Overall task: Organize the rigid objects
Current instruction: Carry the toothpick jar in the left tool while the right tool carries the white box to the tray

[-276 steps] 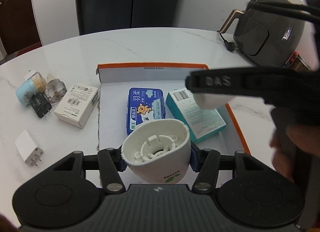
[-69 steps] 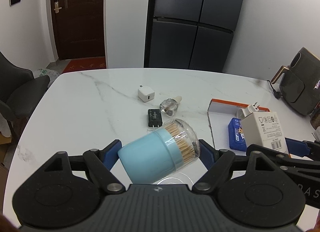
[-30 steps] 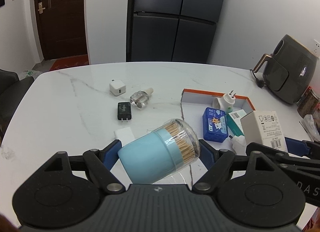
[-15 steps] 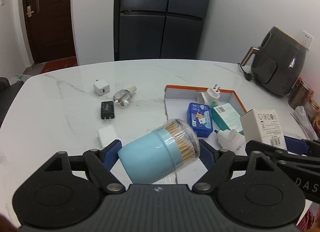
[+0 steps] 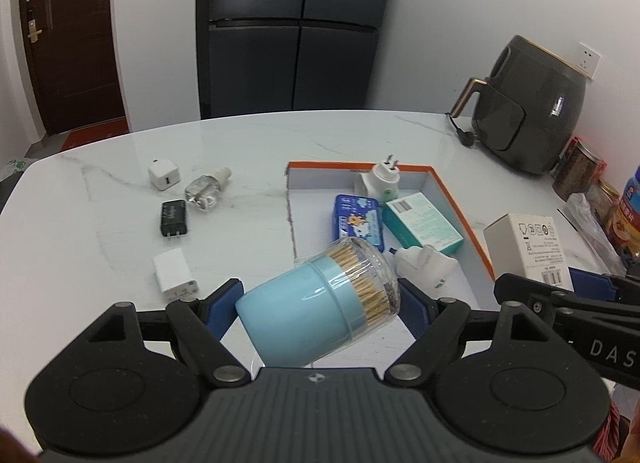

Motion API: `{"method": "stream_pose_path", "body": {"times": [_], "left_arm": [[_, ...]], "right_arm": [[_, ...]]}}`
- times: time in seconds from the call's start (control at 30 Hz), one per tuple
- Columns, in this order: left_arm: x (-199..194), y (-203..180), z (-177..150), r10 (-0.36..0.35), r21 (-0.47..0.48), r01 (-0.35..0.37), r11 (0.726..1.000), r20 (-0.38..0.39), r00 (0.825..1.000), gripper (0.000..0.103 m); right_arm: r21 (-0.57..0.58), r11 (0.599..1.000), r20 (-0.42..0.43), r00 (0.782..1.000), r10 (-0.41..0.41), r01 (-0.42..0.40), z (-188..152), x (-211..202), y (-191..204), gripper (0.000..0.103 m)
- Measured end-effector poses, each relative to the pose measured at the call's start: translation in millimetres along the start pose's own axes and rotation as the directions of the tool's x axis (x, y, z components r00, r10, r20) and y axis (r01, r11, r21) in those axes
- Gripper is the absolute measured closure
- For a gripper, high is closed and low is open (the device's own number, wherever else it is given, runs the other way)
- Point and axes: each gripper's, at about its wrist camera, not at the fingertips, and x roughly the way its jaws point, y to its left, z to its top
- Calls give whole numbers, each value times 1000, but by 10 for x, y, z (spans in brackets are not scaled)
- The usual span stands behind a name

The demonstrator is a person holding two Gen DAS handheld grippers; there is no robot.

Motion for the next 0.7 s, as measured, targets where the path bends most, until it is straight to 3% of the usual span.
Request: {"method": "stream_pose_path", "body": {"times": [0.7], "left_arm": [[257,-352,42,-27,42,28,999,-33,999,20]], "right_arm": [[38,999,-10,999,-37,38,55,111,-387,32]]}}
